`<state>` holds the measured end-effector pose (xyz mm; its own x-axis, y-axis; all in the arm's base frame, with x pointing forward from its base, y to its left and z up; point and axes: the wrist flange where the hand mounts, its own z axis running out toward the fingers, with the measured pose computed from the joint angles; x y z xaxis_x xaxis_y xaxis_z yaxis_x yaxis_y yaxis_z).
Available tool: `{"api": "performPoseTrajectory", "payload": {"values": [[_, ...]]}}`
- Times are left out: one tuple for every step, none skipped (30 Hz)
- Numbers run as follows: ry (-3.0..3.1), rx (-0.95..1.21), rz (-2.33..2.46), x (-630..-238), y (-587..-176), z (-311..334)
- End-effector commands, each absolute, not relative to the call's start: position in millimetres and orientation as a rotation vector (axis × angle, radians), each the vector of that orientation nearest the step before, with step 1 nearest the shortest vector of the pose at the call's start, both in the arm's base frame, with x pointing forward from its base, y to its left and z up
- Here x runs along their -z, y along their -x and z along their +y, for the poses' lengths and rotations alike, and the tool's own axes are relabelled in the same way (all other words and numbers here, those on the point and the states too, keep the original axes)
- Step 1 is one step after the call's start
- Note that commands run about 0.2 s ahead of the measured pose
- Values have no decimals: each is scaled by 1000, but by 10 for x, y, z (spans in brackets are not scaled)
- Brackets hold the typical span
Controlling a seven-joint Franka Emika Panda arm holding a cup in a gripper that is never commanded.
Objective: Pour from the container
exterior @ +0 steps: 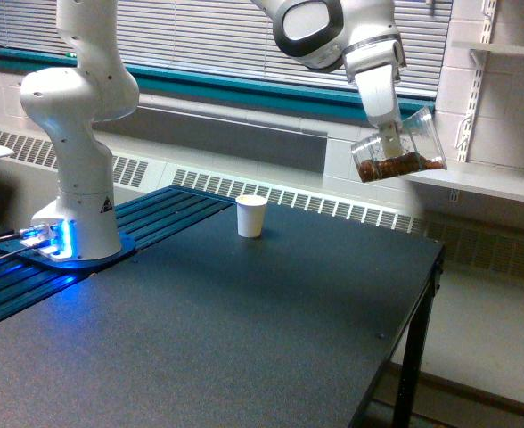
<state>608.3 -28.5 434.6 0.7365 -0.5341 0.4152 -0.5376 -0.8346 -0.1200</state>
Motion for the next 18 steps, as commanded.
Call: {"api": "performPoseTrajectory", "payload": {"values": [[-2897, -700, -978, -4376, -6091, -355], [-2897, -699, -978, -4377, -6091, -356], [-2897, -700, -976, -4381, -6090, -357], [-2897, -701, -975, -4386, -6091, -357], [-2896, -701, -975, -4390, -6091, -360], [-2896, -701, -974, -4393, -6091, -361], [-2896, -702, -972, -4395, -6091, -356], [-2896, -701, -971, -4394, -6091, -353], [-2896, -697, -968, -4390, -6090, -350], [-2897, -696, -962, -4390, -6090, -343], [-2896, -693, -957, -4390, -6089, -338], [-2895, -690, -954, -4387, -6087, -335], [-2893, -688, -950, -4387, -6086, -329], [-2893, -687, -947, -4388, -6085, -322], [-2893, -685, -944, -4388, -6083, -315], [-2891, -684, -941, -4387, -6080, -310], [-2889, -683, -938, -4390, -6077, -304], [-2888, -682, -936, -4392, -6074, -294]]}}
